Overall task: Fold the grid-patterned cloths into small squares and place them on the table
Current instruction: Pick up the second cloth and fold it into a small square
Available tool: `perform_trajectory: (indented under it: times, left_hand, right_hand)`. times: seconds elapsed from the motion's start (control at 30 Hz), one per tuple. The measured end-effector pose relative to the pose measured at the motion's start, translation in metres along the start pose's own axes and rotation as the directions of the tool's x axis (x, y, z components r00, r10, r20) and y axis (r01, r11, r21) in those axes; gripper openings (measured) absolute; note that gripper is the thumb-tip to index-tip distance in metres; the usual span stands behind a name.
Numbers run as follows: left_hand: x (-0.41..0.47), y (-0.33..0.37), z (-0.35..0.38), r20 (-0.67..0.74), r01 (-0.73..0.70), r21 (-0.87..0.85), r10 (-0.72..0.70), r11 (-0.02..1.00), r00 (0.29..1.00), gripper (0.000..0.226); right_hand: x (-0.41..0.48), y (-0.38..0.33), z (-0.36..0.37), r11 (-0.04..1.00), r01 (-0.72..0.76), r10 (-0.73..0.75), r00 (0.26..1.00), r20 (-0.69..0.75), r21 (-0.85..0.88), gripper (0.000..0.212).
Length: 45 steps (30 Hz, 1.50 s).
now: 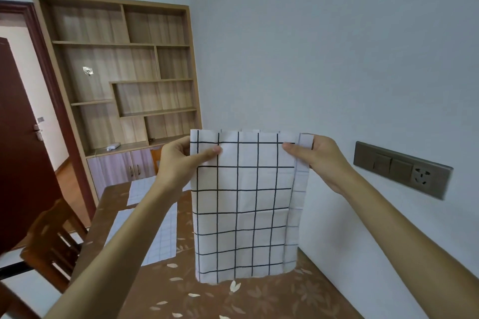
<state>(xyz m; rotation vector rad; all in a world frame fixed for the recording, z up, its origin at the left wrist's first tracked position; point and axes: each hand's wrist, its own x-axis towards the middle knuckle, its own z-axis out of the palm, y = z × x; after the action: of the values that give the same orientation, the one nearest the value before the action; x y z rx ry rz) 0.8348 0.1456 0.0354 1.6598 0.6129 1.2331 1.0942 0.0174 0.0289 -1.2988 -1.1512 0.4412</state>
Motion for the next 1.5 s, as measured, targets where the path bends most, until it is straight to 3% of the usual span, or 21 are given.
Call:
perform_trajectory:
  times: [0.13, 0.2, 0.3, 0.4, 0.53, 0.63, 0.83, 1.03, 1.23, 1.37, 1.5]
  left_hand:
    - [-0.004, 0.001, 0.005, -0.043, -0.048, 0.014, 0.049, 0.999, 0.998, 0.033]
    - [-0.006, 0.002, 0.008, -0.045, -0.062, 0.018, 0.063, 0.998, 0.997, 0.035]
    - [-0.01, 0.002, 0.012, -0.052, -0.077, 0.009, 0.077, 0.997, 0.996, 0.031]
    - [-0.01, 0.001, 0.013, -0.057, -0.08, -0.001, 0.08, 0.997, 0.995, 0.028]
    - [-0.008, 0.001, 0.012, -0.005, -0.034, 0.006, 0.035, 0.999, 0.999, 0.023]
    - [-0.007, 0.0, 0.007, 0.033, -0.009, 0.021, 0.009, 1.0, 0.999, 0.015]
    - [-0.006, -0.002, 0.003, -0.007, -0.015, -0.007, 0.015, 1.0, 1.0, 0.013]
    - [-0.005, -0.003, -0.002, -0.041, -0.088, 0.051, 0.091, 0.995, 0.995, 0.011]
    - [-0.003, 0.0, -0.004, -0.094, -0.099, -0.013, 0.097, 0.995, 0.991, 0.012]
    - [-0.001, 0.003, -0.007, -0.058, -0.096, -0.018, 0.095, 0.995, 0.994, 0.013]
    - [-0.003, 0.001, -0.013, 0.081, -0.125, 0.018, 0.123, 0.992, 0.989, 0.026]
  right_hand:
    - [-0.003, 0.002, 0.0, 0.995, 0.056, -0.057, 0.998, -0.01, -0.087, 0.055]
    - [-0.004, 0.002, -0.001, 0.991, 0.078, -0.08, 0.997, -0.007, -0.106, 0.061]
    - [-0.006, 0.003, -0.002, 0.987, 0.103, -0.101, 0.995, 0.016, -0.125, 0.058]
    - [-0.007, 0.001, -0.002, 0.981, 0.129, -0.127, 0.992, 0.023, -0.147, 0.014]
    - [-0.008, -0.001, -0.005, 0.979, 0.141, -0.139, 0.99, 0.025, -0.145, 0.027]
    - [-0.007, -0.002, -0.006, 0.98, 0.146, -0.143, 0.989, 0.029, -0.133, 0.021]
    - [-0.009, -0.002, -0.008, 0.997, 0.078, -0.078, 0.997, -0.009, -0.019, 0.019]
    - [-0.009, -0.001, -0.012, 0.995, 0.077, -0.079, 0.996, -0.037, -0.056, 0.023]
    - [-0.023, 0.005, -0.009, 0.999, 0.037, -0.042, 0.982, 0.185, 0.03, 0.031]
    - [-0.026, 0.021, -0.002, 0.995, 0.018, -0.002, 0.986, 0.164, -0.096, 0.018]
    - [-0.025, 0.019, -0.001, 0.994, 0.09, -0.086, 0.994, 0.065, -0.063, 0.006]
